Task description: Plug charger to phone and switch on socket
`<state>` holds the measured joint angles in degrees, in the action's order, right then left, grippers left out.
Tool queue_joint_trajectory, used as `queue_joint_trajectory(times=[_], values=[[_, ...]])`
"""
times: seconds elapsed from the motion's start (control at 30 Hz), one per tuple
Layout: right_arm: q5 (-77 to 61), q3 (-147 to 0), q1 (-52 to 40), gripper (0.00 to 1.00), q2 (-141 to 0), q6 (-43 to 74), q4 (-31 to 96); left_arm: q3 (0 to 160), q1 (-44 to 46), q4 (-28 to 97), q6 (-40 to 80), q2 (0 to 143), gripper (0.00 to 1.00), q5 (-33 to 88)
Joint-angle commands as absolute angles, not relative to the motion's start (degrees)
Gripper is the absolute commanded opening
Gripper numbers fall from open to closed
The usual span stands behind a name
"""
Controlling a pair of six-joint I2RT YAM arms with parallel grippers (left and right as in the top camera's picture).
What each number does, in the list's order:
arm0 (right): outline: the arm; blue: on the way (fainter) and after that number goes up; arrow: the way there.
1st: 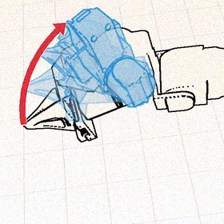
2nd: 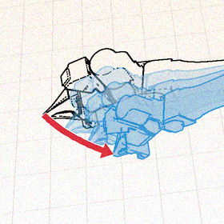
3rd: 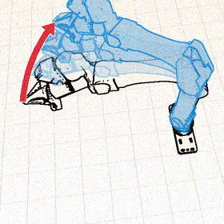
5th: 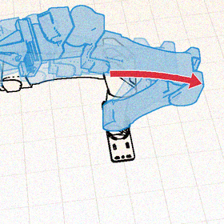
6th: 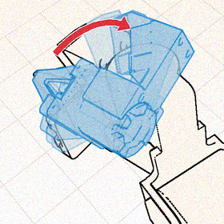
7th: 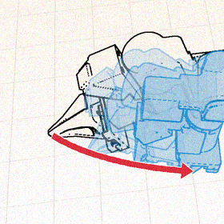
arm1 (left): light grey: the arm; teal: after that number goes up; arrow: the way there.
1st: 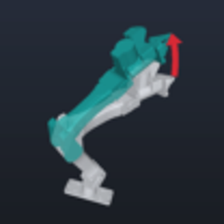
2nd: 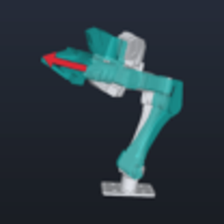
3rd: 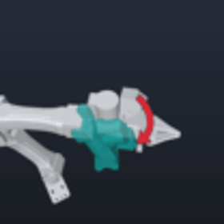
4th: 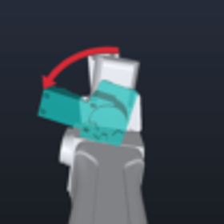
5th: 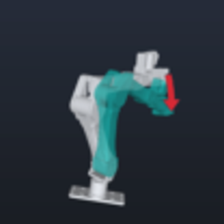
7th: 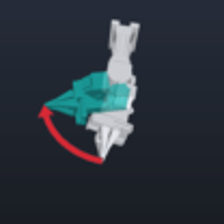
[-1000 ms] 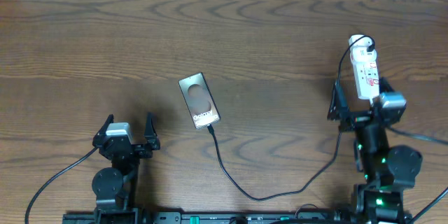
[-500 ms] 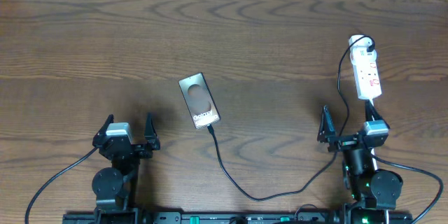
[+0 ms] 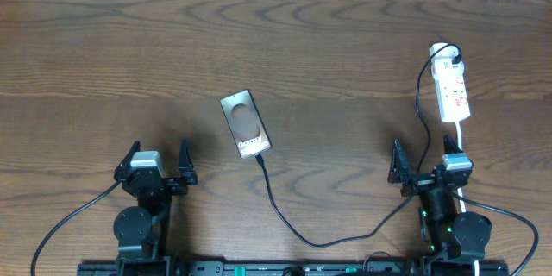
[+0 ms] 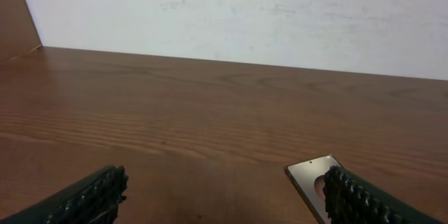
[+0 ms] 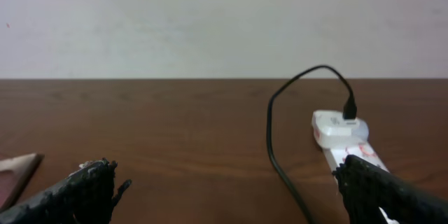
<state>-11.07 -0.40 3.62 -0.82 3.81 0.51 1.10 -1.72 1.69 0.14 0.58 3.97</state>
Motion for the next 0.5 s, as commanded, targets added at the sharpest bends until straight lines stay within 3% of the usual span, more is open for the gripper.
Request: queue_joint_trajectory(times=[0.0,0.47], values=[[-10.37,-0.30,2.44,0.99,-0.27,1.32,2.70,0.23,-1.54,3.79,0.03,0.23,0.92,4.93],[-4.58,-0.32,1.43,0.99,-0.27,-3.95,4.19,0.23,-1.54,3.79,0.03,0.23,0.92,4.93]])
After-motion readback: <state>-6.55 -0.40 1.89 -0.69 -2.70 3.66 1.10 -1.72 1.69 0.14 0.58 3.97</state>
